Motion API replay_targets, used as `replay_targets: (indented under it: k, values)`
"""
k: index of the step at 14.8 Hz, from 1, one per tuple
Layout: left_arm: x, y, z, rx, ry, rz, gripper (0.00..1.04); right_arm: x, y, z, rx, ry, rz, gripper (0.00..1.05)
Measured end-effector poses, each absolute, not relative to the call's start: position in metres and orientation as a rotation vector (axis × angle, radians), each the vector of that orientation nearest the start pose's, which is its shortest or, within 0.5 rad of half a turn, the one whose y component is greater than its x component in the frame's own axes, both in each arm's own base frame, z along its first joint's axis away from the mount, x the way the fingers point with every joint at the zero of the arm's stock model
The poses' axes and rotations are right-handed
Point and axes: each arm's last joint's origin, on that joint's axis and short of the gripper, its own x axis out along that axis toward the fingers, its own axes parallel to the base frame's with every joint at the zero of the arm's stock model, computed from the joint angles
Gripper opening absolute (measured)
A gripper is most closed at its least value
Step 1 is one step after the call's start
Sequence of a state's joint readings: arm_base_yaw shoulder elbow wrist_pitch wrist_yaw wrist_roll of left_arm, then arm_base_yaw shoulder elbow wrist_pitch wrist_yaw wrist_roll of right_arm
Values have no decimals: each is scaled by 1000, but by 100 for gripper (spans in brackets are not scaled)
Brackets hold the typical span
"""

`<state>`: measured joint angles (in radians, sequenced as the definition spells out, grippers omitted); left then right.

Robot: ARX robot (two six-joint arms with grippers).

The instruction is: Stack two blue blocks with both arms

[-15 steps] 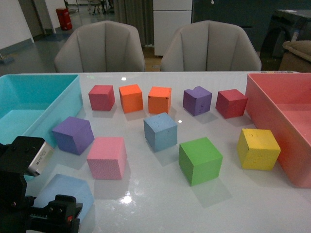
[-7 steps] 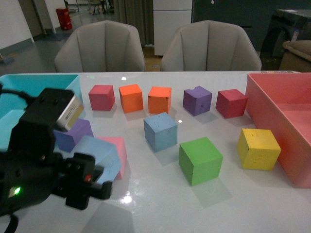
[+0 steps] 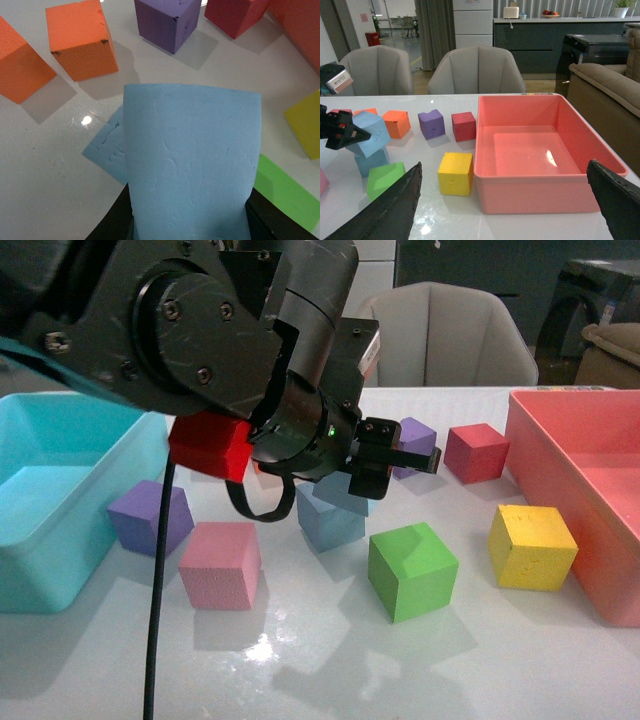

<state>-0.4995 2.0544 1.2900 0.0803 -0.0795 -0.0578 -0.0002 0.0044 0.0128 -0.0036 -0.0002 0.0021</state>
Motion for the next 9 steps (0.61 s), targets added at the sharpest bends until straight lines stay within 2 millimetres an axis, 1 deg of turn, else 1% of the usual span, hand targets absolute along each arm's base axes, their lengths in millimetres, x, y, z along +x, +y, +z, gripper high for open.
replay_targets:
  k: [1, 3, 5, 7, 9]
  values:
    - [396, -210, 148, 135, 679, -370, 39, 97, 0, 167, 2, -5, 0, 98]
    - [405, -209, 145, 128, 689, -355, 39, 97, 0, 167, 2, -5, 0, 98]
    - [412, -202, 145, 117, 697, -334, 39, 97, 0, 167, 2, -5, 0, 98]
    - [414, -197, 145, 111, 698, -323, 39, 97, 0, 167, 2, -5, 0, 98]
    - [415, -197, 145, 109, 691, -323, 39, 97, 0, 167, 2, -4, 0, 98]
